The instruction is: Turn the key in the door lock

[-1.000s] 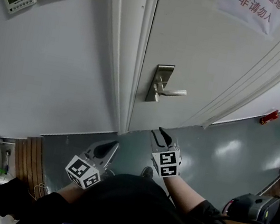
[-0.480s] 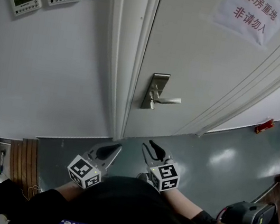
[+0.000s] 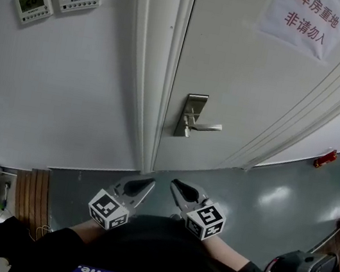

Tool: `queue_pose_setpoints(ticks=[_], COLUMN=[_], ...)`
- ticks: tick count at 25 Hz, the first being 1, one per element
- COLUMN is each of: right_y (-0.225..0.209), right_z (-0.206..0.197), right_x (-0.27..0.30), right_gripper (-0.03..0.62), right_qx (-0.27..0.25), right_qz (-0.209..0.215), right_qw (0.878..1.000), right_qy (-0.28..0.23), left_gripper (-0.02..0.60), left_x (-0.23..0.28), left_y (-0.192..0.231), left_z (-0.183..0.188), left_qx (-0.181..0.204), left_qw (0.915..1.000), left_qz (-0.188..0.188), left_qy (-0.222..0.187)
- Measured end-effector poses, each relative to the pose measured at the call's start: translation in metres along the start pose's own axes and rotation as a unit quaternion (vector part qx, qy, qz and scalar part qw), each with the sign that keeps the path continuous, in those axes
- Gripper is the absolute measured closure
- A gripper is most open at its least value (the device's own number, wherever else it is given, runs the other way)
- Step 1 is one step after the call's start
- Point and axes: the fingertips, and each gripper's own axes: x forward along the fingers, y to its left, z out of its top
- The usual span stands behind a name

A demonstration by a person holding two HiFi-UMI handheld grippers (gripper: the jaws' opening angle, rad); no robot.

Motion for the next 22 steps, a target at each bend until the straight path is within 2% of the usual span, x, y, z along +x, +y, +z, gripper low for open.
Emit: queue_pose_setpoints(ticks=[9,22], right_y=[0.008,0.004], right_z=[-0.007,-0.006], right_x=[0.0,-0.003], right_gripper=[0.592,0.592], right_qx=[-0.004,0.002], right_qz=[0.044,0.061], right_qw=[0.999,0.998], right_qy=[-0.001,-0.008], left_gripper=[0.575,0.575], left_x=[0.007,0.013], left_y=[-0.014,-0.022], left_z=[-0.002,0.0], left_qx=[0.025,0.03], left_qw=[0.9994,0.9988], left_qz=[-0.019,-0.035], left_qy=[0.013,0.014])
